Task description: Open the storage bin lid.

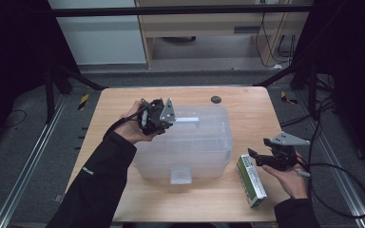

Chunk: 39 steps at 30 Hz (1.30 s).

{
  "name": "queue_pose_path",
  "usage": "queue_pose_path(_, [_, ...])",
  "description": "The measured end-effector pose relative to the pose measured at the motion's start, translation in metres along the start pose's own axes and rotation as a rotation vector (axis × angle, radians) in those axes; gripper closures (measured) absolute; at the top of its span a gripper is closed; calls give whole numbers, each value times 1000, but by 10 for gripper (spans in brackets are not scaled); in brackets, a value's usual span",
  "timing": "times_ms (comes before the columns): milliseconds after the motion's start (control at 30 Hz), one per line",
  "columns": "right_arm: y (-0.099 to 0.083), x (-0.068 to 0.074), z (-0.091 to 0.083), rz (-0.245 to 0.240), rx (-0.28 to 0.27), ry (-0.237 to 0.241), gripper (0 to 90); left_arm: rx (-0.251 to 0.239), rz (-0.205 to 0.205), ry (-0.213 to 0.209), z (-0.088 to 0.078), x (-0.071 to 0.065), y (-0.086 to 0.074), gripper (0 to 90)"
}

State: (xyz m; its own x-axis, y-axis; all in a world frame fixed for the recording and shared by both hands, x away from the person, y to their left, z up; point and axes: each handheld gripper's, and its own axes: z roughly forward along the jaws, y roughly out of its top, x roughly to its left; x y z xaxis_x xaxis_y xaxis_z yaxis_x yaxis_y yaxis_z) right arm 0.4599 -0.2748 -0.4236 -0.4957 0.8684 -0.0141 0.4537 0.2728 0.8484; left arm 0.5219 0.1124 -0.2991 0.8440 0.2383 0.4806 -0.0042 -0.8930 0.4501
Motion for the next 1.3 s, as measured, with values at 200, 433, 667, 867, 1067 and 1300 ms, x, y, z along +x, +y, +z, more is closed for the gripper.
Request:
queue_pose_path(200, [1,1,-1,2,-4,8,279,-8,-6,0,0,0,0,709])
queue_pose_path(433, [2,3,-2,1,-2,16,298,-2,2,-1,-1,1,0,710])
queue_pose_path(667, [3,5,-2,-6,-4,25,305,-9,-10,3,-3,5,1,708])
queue_pose_path(867, [5,7,-2,-7,-2,32,312,-11,-20,14,-5,9,2,706])
queue_pose_path(1067, [6,10,-2,-20,-5,43,326,0,-5,35,-5,13,5,704])
queue_pose_path(1300, [10,17,-3,-26,-2,77,372,4,-8,41,-6,18,7,701])
